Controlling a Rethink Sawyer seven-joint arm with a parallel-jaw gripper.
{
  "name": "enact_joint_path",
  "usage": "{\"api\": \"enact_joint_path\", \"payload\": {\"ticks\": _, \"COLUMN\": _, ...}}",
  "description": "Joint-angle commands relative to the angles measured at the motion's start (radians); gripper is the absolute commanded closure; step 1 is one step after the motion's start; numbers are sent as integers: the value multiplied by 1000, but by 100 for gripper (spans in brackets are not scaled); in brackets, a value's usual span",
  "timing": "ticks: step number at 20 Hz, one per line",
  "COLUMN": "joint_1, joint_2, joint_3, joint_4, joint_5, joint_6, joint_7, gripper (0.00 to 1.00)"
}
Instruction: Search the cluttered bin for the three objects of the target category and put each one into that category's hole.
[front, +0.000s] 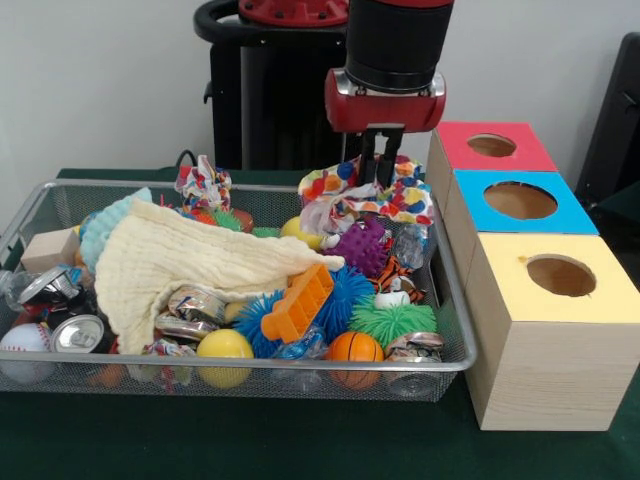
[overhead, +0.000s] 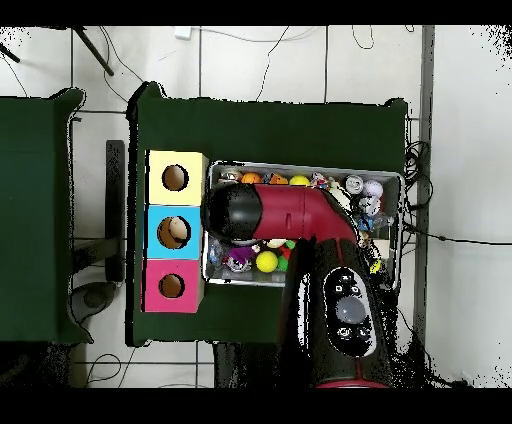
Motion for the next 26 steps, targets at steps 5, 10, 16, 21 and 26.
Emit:
{"api": "enact_joint_path", "payload": {"ticks": 5, "joint_1": 28, "joint_2": -4, "joint_3": 46, "joint_4": -85, "joint_5": 49, "joint_6": 150, "joint_7": 120, "gripper": 100}}
{"api": "enact_joint_path", "payload": {"ticks": 10, "joint_1": 47, "joint_2": 0, "joint_3": 32, "joint_4": -120, "joint_5": 59, "joint_6": 185, "joint_7": 142, "gripper": 100}}
{"api": "enact_joint_path", "payload": {"ticks": 16, "joint_1": 58, "joint_2": -5, "joint_3": 33, "joint_4": -108, "joint_5": 81, "joint_6": 169, "joint_7": 151, "gripper": 100}}
{"api": "enact_joint_path", "payload": {"ticks": 21, "joint_1": 84, "joint_2": 6, "joint_3": 26, "joint_4": -118, "joint_5": 91, "joint_6": 154, "joint_7": 165, "gripper": 100}}
{"api": "enact_joint_path", "payload": {"ticks": 26, "joint_1": 106, "joint_2": 24, "joint_3": 20, "joint_4": -145, "joint_5": 100, "joint_6": 161, "joint_7": 182, "gripper": 100}}
